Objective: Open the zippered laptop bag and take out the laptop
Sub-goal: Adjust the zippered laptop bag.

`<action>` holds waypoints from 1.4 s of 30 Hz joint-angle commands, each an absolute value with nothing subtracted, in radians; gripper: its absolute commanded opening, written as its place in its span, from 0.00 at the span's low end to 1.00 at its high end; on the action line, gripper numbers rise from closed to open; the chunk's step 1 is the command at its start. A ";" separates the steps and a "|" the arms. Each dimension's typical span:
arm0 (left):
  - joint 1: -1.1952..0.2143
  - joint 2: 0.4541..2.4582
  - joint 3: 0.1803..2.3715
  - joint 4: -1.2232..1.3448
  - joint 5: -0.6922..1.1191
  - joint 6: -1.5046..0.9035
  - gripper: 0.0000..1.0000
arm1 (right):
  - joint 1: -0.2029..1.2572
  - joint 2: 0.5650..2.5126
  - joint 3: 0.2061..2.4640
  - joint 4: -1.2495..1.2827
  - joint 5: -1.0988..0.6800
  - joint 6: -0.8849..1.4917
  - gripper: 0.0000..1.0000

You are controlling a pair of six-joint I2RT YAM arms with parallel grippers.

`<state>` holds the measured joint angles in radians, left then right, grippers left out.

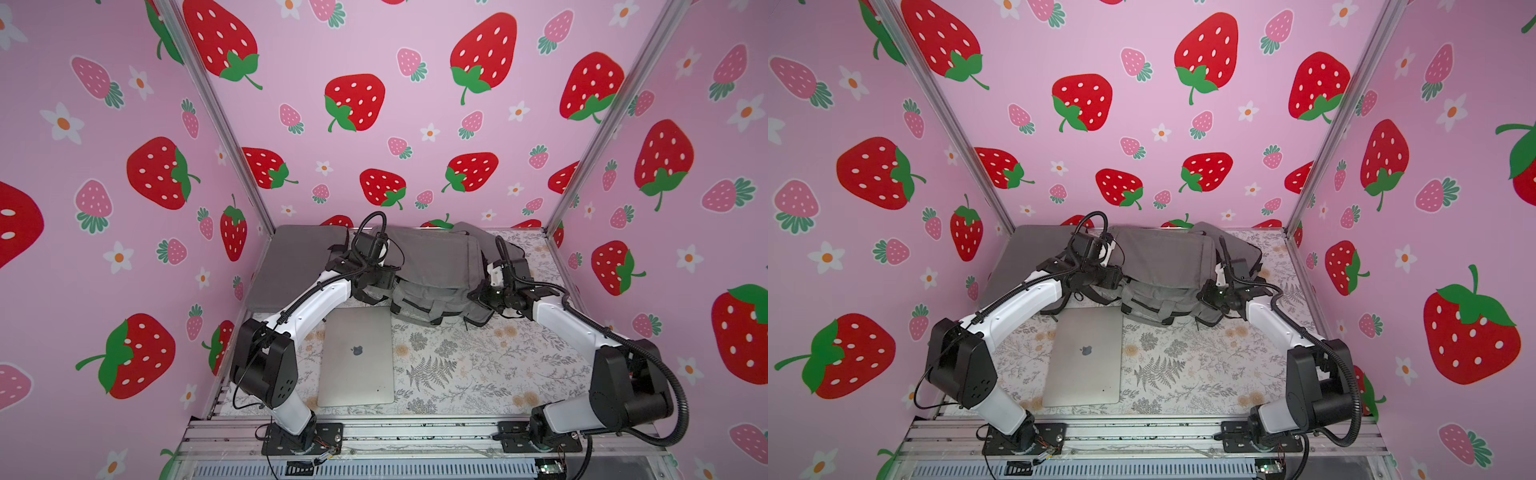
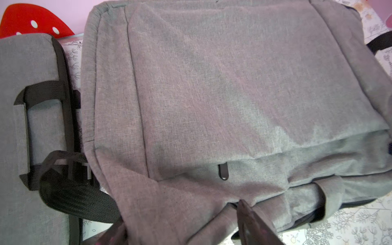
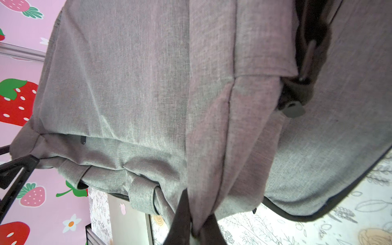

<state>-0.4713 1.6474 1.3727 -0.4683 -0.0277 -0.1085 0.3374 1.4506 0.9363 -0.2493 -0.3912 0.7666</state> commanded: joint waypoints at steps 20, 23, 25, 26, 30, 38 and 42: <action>-0.720 1.661 1.418 -0.347 0.064 0.105 0.92 | 0.347 1.463 0.995 -0.184 -0.584 0.789 0.06; -0.781 1.723 1.435 -0.295 0.058 0.165 0.92 | 0.347 1.465 1.001 -0.185 -0.594 0.792 0.06; -0.816 1.766 1.445 -0.259 0.035 0.206 0.92 | 0.347 1.463 1.006 -0.184 -0.605 0.798 0.07; -0.832 1.786 1.454 -0.242 0.020 0.223 0.92 | 0.347 1.463 1.006 -0.183 -0.606 0.801 0.08; -0.851 1.847 1.484 -0.187 0.014 0.244 0.92 | 0.347 1.459 1.005 -0.181 -0.610 0.814 0.08; -0.856 1.942 1.572 -0.201 0.015 0.219 0.82 | 0.346 1.465 0.988 -0.143 -0.641 0.852 0.08; -0.852 1.952 1.568 -0.182 0.011 0.214 0.69 | 0.344 1.462 0.979 -0.129 -0.652 0.868 0.08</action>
<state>-0.8547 1.9408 1.5330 -0.2028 0.0246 0.2115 0.3382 1.4654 0.9653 -0.2031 -0.5835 0.8413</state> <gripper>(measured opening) 0.719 0.084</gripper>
